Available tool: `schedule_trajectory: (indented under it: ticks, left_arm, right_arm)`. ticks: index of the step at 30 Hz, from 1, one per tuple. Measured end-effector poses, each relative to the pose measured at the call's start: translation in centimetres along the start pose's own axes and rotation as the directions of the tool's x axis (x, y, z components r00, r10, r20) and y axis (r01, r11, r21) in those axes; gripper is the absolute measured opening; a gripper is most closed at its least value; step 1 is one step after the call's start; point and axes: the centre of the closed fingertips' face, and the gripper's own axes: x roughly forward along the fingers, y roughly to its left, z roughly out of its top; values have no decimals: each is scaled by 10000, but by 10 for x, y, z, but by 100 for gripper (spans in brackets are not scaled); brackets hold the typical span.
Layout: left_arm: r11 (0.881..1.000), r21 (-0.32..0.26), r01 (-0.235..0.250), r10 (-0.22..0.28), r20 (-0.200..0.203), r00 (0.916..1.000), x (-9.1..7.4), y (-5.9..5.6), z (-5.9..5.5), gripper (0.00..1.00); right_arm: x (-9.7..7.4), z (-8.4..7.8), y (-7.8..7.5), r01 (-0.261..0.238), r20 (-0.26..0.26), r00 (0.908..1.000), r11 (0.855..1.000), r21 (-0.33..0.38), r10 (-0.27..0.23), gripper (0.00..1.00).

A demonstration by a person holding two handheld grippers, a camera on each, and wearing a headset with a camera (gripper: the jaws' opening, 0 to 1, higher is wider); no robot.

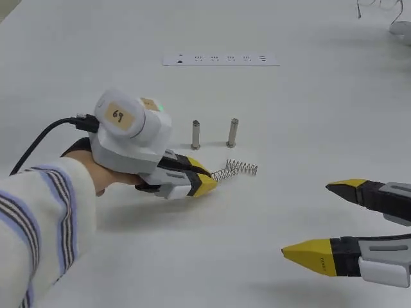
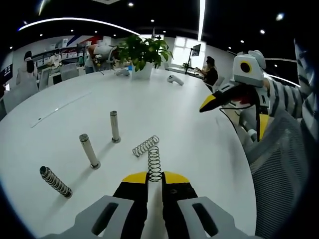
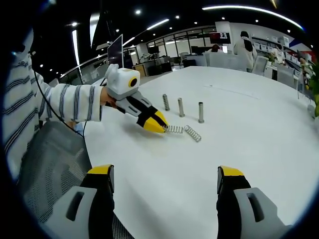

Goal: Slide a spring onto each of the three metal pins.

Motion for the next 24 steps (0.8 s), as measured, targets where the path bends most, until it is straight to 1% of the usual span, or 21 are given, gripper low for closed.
schedule_trajectory:
  ticks: [2, 3, 6, 9, 11, 12, 17, 20, 24]
  left_arm:
    - [10000, 50, -10, 11, -51, 10000, -5, -2, 0, 2]
    - [9999, 93, 69, -68, -51, 10000, -8, -4, 0, 2]
    - [9997, 68, 229, -230, 135, 9996, -17, -10, 4, 2]
    - [10000, -40, 70, -70, 210, 9998, -24, -9, 7, 2]
    - [9994, -165, 288, -280, 460, 9985, -30, -14, 11, 2]
    - [9994, -173, 312, -303, 521, 9982, -32, -15, 12, 2]
    - [9995, -206, 258, -247, 513, 9984, -46, -18, 14, 2]
    - [9994, -145, 326, -319, 468, 9984, -50, -23, 14, 2]
    - [9993, -107, 350, -347, 332, 9988, -53, -29, 12, 2]
  right_arm:
    - [0, 1, 1, -53, 1, 10000, 10000, -42, 53, 83]
    - [1, 2, 2, -102, 17, 9999, 9999, -75, 102, 83]
    - [2, 4, 5, -259, 21, 9997, 9994, -230, 260, 82]
    - [5, 5, 11, -601, -112, 9982, 9964, -592, 595, 83]
    - [6, 6, 13, -707, -137, 9975, 9949, -721, 699, 83]
    - [7, 7, 14, -756, -128, 9971, 9943, -757, 749, 82]
    - [12, 10, 16, -1044, -124, 9945, 9897, -984, 1037, 80]
    - [17, 12, 18, -1230, -60, 9924, 9875, -985, 1231, 78]
    - [23, 13, 22, -1491, -100, 9888, 9827, -1102, 1489, 76]
